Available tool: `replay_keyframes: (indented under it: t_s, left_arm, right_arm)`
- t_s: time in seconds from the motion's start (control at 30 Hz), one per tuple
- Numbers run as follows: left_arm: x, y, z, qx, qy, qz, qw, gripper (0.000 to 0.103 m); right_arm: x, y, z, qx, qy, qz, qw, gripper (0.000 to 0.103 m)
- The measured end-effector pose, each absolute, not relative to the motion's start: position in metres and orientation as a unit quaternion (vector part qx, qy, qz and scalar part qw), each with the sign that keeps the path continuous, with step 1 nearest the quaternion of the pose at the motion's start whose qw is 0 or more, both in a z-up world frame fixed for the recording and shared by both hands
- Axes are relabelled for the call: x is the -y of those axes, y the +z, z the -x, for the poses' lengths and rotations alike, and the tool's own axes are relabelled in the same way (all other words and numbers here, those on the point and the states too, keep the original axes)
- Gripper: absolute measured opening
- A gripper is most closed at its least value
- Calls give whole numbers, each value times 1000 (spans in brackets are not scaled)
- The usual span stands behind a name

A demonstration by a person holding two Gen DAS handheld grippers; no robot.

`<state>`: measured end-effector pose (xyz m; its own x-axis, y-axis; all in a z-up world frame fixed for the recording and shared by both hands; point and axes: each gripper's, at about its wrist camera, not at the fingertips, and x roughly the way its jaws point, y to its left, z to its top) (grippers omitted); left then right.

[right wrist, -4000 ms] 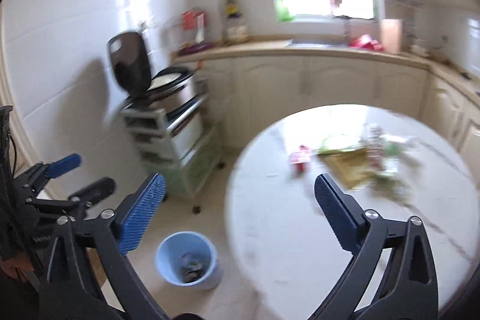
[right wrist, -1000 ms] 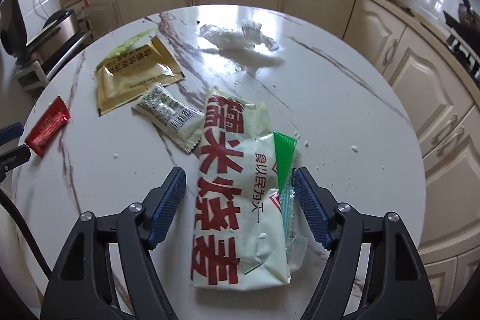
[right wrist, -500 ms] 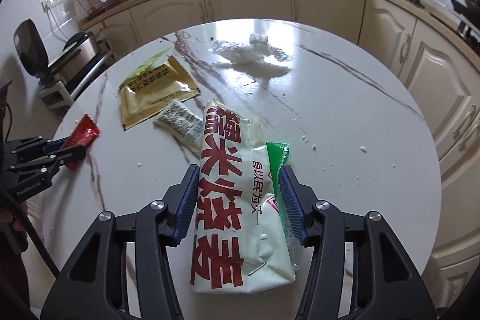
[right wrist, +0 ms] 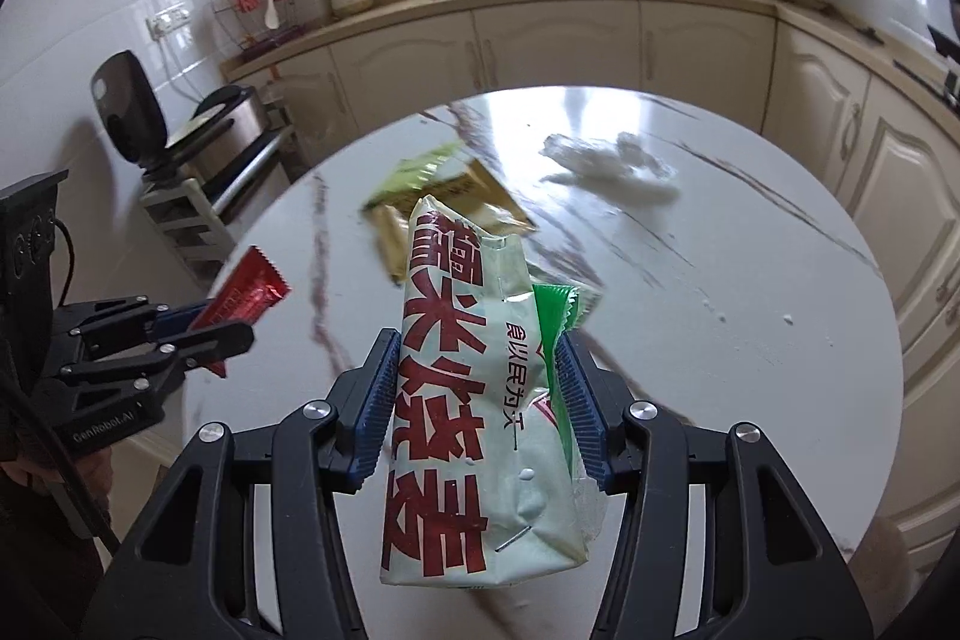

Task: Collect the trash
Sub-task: 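Carry red wrapper and white bag to the blue bin and release both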

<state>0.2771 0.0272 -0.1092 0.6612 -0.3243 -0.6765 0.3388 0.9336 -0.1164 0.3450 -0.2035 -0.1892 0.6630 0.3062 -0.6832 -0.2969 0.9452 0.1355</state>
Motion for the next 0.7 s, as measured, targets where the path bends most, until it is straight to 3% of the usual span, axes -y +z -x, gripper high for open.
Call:
replay_keyframes:
  t_s: [0.33, 0.7]
  left_arm:
    - [-137, -108, -205, -347, -119, 39, 930, 15]
    - [-286, -165, -139, -384, -10, 103, 918, 15]
  right_arm:
    - [64, -170, -306, -347, 277, 23, 896, 50]
    - [-117, -223, -301, -386, 389, 63, 834, 51]
